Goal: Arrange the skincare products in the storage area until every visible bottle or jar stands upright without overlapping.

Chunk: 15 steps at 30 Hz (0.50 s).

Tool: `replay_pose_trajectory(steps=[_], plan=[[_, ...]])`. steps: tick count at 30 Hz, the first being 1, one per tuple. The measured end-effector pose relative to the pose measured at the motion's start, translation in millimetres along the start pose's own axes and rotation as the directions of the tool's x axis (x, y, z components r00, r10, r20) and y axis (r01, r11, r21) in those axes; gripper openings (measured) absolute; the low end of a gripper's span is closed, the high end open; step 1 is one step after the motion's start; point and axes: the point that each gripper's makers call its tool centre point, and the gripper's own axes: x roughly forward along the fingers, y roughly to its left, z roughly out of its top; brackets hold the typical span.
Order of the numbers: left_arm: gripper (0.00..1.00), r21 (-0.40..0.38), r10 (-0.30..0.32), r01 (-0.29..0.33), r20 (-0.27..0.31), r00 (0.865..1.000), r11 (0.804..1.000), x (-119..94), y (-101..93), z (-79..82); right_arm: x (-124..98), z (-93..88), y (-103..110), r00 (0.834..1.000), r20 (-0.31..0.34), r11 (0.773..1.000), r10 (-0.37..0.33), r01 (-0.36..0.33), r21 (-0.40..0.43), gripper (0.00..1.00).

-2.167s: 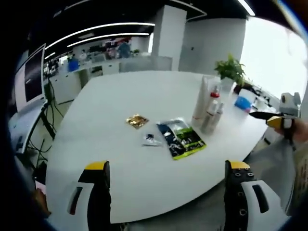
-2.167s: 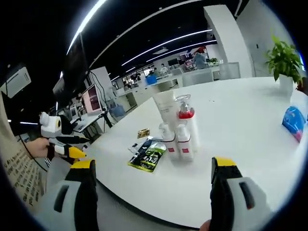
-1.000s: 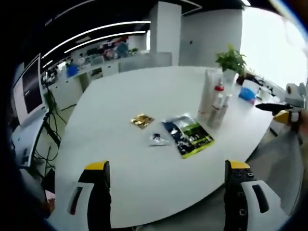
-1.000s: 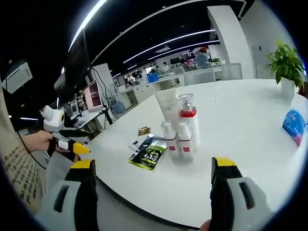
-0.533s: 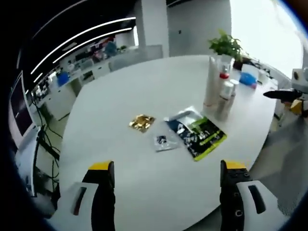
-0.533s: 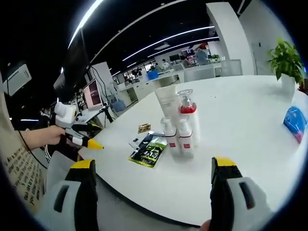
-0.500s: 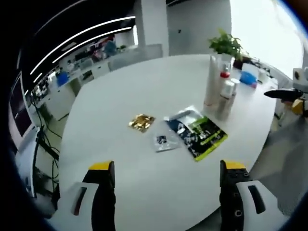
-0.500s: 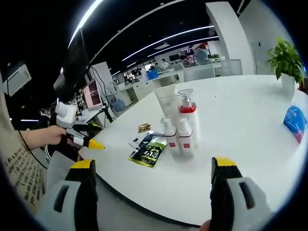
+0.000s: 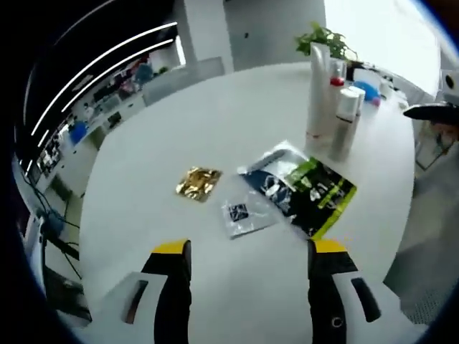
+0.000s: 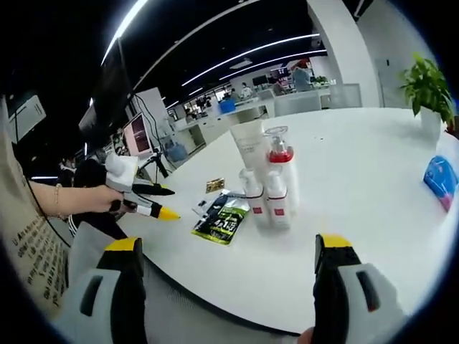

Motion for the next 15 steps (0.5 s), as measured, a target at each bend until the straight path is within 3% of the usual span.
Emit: replay_pose_trajectory(steps=[7, 15], plan=[[0.54, -0.025, -0.026, 0.025, -0.012, 1.000, 0.999, 23, 7.4, 1.3, 0, -1.6, -4, 1.000, -0.009, 1.000, -0.015, 0.015, 0.011, 0.99], [0.48, 0.000, -0.071, 0.071, -0.031, 0.997, 0.997, 45, 7.1, 4.5, 2, -4.0, -6, 0.999, -0.024, 1.000, -0.026, 0.027, 0.016, 0.99]])
